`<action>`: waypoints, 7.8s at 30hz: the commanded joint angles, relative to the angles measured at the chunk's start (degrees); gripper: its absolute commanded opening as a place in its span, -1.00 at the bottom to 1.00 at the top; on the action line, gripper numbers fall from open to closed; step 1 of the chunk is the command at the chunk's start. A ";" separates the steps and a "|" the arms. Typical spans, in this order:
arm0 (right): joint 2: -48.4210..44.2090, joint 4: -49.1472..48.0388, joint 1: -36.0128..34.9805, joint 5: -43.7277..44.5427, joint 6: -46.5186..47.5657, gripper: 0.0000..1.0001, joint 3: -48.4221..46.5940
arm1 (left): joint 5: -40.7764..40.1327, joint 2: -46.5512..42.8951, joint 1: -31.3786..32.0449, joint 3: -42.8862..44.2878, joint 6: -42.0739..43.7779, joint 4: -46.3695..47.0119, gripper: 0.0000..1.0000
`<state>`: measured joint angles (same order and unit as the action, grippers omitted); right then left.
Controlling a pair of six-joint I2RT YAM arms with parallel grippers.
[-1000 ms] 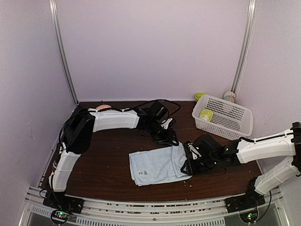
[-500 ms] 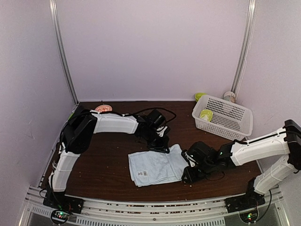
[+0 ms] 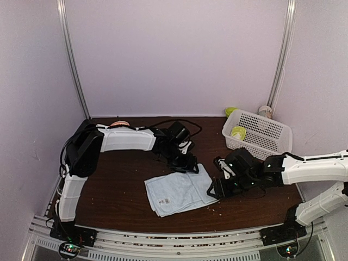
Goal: Roll the towels
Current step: Roll the towel at the center of the board.
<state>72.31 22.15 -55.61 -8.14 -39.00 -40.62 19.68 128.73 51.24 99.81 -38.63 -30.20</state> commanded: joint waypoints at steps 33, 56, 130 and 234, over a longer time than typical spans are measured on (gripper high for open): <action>13.09 -21.80 16.82 -14.63 -2.08 -0.91 7.72 | -17.75 -23.35 -0.20 -32.31 2.40 -0.88 -0.10; 23.47 16.47 -5.21 32.17 2.10 -1.00 -21.06 | -11.85 -24.30 0.00 -37.78 0.50 8.08 -0.20; 26.55 -16.96 -7.06 -6.27 3.72 0.22 -10.63 | -0.35 -21.71 -1.80 -31.22 -6.65 22.82 -0.31; 35.68 14.87 -14.88 21.95 5.60 -1.00 -37.51 | -5.82 -28.62 -3.12 -49.73 -7.59 22.16 -0.75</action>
<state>107.55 37.85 -69.71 15.53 -33.01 -76.73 12.16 99.11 48.31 51.20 -45.12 -11.88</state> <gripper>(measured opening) 0.064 0.130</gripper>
